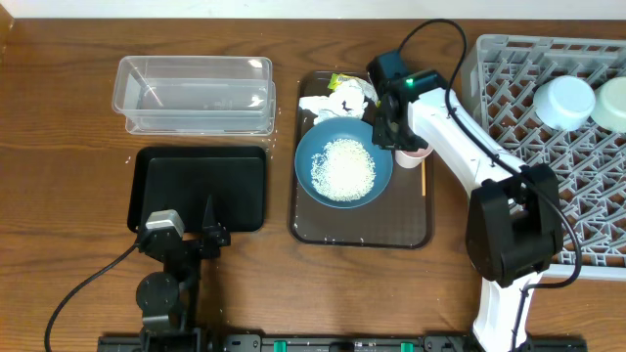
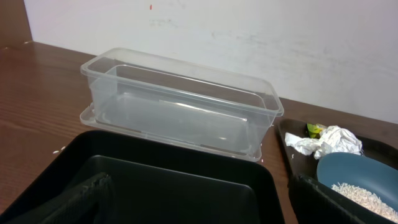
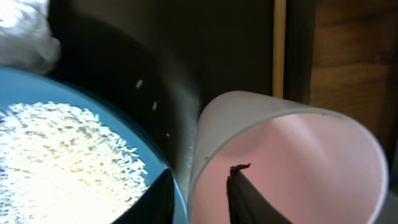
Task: Sort waste into correct bins and load items into the dishwasher rack
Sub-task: 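Grasp the pink cup rim with the right gripper, then carry the pink cup to the rack and lower it upside down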
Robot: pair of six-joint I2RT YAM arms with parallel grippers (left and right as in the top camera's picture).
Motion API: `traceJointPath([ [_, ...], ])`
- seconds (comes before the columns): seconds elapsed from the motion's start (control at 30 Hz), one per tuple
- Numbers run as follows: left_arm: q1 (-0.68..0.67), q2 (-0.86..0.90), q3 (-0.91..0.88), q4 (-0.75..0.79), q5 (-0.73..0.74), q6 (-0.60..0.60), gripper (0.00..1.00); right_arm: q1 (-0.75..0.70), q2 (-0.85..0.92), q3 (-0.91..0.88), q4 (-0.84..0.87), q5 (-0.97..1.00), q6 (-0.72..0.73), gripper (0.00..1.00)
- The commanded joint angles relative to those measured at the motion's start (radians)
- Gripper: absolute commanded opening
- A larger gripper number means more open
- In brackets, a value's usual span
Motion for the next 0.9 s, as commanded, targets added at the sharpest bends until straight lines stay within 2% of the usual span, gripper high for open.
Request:
traceJointPath([
  [0.0,0.002,0.0,-0.016,-0.035,0.014,0.018,0.92,0.01,0.003,-0.01,0.01,0.022,0.006,0.24],
  [0.17,0.002,0.0,-0.016,-0.035,0.014,0.018,0.92,0.007,0.002,0.008,0.002,0.021,0.006,0.14],
  [0.3,0.002,0.0,-0.016,-0.035,0.014,0.018,0.92,-0.003,0.0,0.061,-0.05,0.021,-0.003,0.01],
  [0.63,0.002,0.0,-0.016,-0.035,0.014,0.018,0.92,-0.088,-0.002,0.268,-0.208,0.004,-0.051,0.01],
  [0.87,0.002,0.0,-0.016,-0.035,0.014,0.018,0.92,-0.28,-0.002,0.385,-0.242,-0.232,-0.201,0.01],
])
